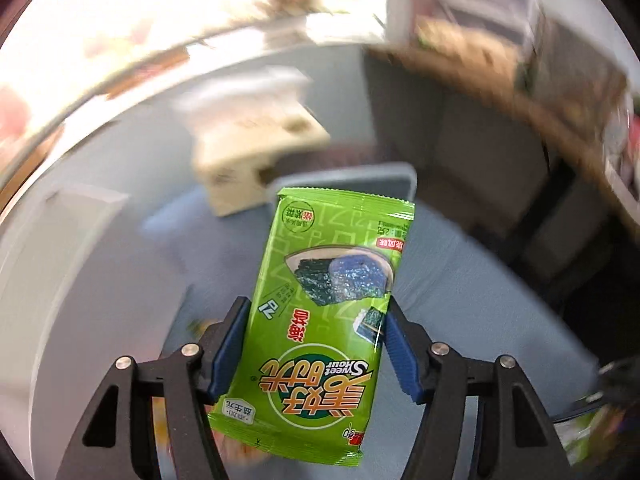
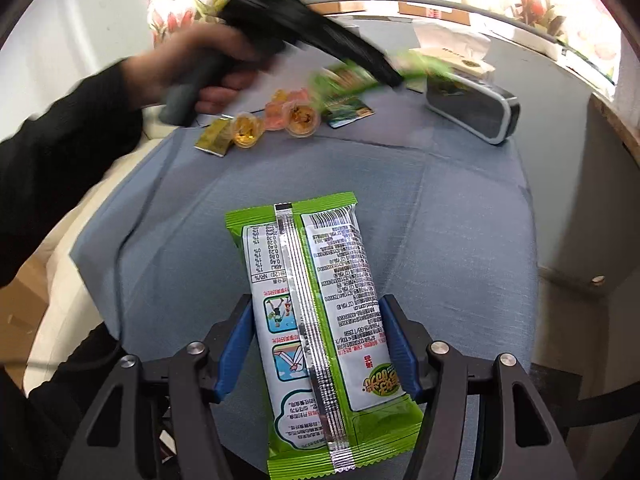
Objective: Organize snacks
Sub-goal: 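Grasp a second green seaweed pack with the left gripper while the right holds the bar pack, then place both packs into the white box and open both grippers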
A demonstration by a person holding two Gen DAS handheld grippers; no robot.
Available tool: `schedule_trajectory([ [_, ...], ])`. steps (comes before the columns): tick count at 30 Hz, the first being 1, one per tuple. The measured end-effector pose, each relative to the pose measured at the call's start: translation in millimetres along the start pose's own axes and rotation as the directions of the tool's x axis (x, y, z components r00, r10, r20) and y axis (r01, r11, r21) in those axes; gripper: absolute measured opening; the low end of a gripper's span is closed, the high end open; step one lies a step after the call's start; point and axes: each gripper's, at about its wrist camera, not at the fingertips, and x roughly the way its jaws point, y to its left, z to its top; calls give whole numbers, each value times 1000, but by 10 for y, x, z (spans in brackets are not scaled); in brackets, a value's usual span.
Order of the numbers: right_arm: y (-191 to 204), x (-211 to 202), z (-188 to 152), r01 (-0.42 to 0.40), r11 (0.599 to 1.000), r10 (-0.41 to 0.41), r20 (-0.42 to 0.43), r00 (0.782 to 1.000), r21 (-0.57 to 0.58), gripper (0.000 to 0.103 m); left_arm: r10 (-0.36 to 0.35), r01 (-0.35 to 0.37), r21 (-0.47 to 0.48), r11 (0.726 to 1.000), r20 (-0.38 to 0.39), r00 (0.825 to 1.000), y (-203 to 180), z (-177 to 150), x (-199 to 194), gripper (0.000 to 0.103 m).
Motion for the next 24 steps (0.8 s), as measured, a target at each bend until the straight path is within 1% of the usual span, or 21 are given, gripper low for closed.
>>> schedule_trajectory([
  [1, 8, -6, 14, 8, 1000, -8, 3, 1000, 0, 67, 29, -27, -57, 998, 34, 999, 52, -68, -246, 69],
  [3, 16, -3, 70, 23, 1000, -24, 9, 1000, 5, 67, 77, -66, -124, 990, 87, 993, 121, -236, -654, 69],
  [5, 8, 21, 181, 39, 999, -39, 17, 999, 15, 67, 101, -75, -208, 975, 118, 988, 278, -376, -981, 69],
  [6, 16, 37, 247, 40, 999, -41, 20, 999, 17, 67, 116, -79, -259, 963, 132, 984, 385, -438, -1135, 69],
  [7, 22, 52, 348, 47, 999, -48, 28, 998, 16, 67, 148, -96, -316, 944, 146, 978, 505, -529, -1327, 69],
  [9, 48, 79, 596, 42, 999, -43, 47, 998, 12, 67, 184, -111, -381, 918, 160, 970, 712, -629, -1523, 69],
  [11, 111, 107, 928, 52, 999, -51, 82, 995, -14, 67, 206, -115, -421, 900, 177, 962, 920, -739, -1706, 69],
  [12, 141, 131, 1083, 55, 998, -52, 93, 994, -25, 67, 228, -129, -441, 888, 180, 957, 1033, -774, -1809, 69],
  [13, 183, 146, 1284, 57, 998, -53, 105, 993, -38, 67, 237, -128, -460, 878, 187, 953, 1158, -785, -1841, 69],
  [15, 264, 184, 1678, 44, 997, -36, 133, 991, -55, 67, 246, -131, -477, 869, 186, 951, 1347, -784, -1920, 69],
  [17, 332, 271, 2133, 47, 997, -38, 149, 988, -55, 67, 266, -147, -485, 862, 186, 946, 1560, -709, -1875, 69],
  [19, 388, 378, 2517, 41, 997, -30, 155, 988, -72, 67, 254, -131, -502, 855, 185, 949, 1766, -663, -1863, 69],
  [22, 433, 600, 3113, 63, 994, -51, 140, 989, -86, 67, 236, -121, -517, 847, 164, 958, 2074, -505, -1674, 69],
  [24, 467, 750, 3404, 66, 993, -54, 127, 990, -97, 67, 220, -112, -531, 840, 146, 964, 2237, -459, -1567, 69],
])
